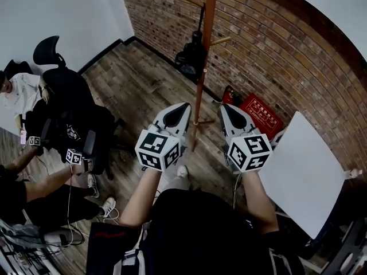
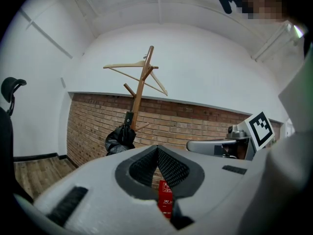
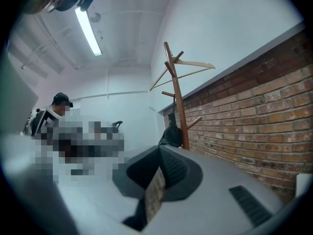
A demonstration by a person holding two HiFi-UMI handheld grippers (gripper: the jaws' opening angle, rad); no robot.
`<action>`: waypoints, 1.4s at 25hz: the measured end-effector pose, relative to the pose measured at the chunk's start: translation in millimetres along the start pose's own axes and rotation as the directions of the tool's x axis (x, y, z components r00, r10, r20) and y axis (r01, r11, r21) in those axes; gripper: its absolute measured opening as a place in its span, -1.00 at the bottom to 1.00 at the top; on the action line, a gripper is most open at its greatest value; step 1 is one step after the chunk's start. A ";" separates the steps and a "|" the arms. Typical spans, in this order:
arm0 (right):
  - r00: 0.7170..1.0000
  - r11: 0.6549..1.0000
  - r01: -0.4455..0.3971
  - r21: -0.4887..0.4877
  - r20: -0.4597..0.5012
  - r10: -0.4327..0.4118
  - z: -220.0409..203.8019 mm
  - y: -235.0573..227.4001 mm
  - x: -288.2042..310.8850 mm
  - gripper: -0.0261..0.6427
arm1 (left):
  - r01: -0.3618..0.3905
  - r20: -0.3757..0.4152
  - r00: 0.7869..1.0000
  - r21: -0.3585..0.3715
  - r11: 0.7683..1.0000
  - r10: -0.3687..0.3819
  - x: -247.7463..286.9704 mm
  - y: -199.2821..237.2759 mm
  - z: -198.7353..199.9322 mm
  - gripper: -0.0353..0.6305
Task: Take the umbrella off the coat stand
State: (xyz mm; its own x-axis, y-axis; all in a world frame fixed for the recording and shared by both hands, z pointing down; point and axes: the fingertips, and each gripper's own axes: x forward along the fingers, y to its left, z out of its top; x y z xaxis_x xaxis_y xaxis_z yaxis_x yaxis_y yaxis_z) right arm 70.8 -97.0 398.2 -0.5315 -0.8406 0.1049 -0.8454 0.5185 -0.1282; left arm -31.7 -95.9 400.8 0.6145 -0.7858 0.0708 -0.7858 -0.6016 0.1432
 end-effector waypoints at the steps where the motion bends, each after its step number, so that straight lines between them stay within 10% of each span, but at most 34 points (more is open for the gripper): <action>1: 1.000 1.000 0.003 0.002 -0.001 -0.003 0.2 -2.9 5.4 -0.83 | 0.003 0.000 1.000 -0.001 1.000 -0.003 4.8 4.1 0.8 -0.88; 35: 0.993 0.993 0.115 0.036 -0.016 -0.114 30.5 -45.9 137.1 -0.83 | 0.143 -0.024 0.989 -0.023 0.989 -0.144 104.3 113.5 37.1 -0.88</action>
State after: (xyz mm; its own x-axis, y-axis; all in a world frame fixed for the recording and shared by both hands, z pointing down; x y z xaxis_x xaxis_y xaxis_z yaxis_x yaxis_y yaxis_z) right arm 38.4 -240.8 388.4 -0.4323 -0.8917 0.1344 -0.8983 0.4128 -0.1508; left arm -59.4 -251.4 387.8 0.7224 -0.6876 0.0730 -0.6880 -0.7043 0.1750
